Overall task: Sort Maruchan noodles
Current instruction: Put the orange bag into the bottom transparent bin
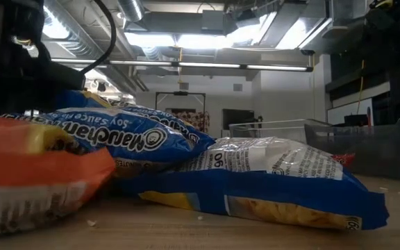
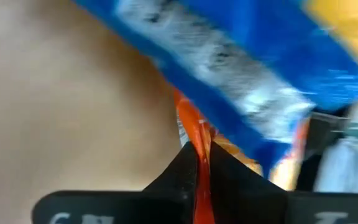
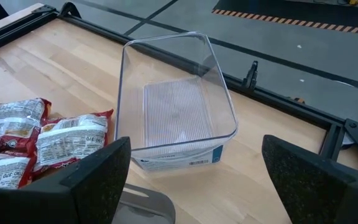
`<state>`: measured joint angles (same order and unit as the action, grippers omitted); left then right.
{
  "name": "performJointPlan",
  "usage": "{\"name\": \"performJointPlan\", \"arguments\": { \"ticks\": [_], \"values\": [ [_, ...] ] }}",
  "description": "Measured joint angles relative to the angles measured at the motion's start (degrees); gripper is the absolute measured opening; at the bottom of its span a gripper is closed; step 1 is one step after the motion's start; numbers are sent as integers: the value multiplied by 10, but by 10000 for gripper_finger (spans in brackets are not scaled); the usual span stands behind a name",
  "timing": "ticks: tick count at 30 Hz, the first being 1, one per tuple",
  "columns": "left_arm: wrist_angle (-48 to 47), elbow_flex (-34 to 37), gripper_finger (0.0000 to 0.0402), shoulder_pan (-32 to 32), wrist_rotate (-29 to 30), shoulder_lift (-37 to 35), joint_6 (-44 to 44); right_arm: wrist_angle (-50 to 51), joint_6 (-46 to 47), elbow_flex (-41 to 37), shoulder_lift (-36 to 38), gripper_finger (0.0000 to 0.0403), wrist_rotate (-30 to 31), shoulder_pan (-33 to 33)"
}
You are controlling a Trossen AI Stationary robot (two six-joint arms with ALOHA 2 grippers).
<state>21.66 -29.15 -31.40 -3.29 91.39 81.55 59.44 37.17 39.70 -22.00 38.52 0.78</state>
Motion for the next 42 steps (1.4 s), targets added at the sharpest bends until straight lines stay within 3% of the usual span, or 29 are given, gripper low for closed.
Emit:
{"name": "performJointPlan", "arguments": {
  "ticks": [7, 13, 19, 33, 37, 42],
  "values": [
    [53, -22, 12, 2, 37, -45, 34, 0, 0, 0, 0, 351, 0, 0],
    [53, -68, 12, 26, 76, -80, -5, 0, 0, 0, 0, 351, 0, 0],
    [42, -143, 8, 67, 74, -82, -81, 1, 0, 0, 0, 351, 0, 0],
    [-42, -302, 8, 197, 79, -81, -353, 1, 0, 0, 0, 351, 9, 0],
    [-47, -328, 8, 221, 85, -60, -377, 1, 0, 0, 0, 351, 9, 0],
    [-41, -383, 8, 232, 68, 15, -378, 1, 0, 0, 0, 351, 15, 0]
  ]
}}
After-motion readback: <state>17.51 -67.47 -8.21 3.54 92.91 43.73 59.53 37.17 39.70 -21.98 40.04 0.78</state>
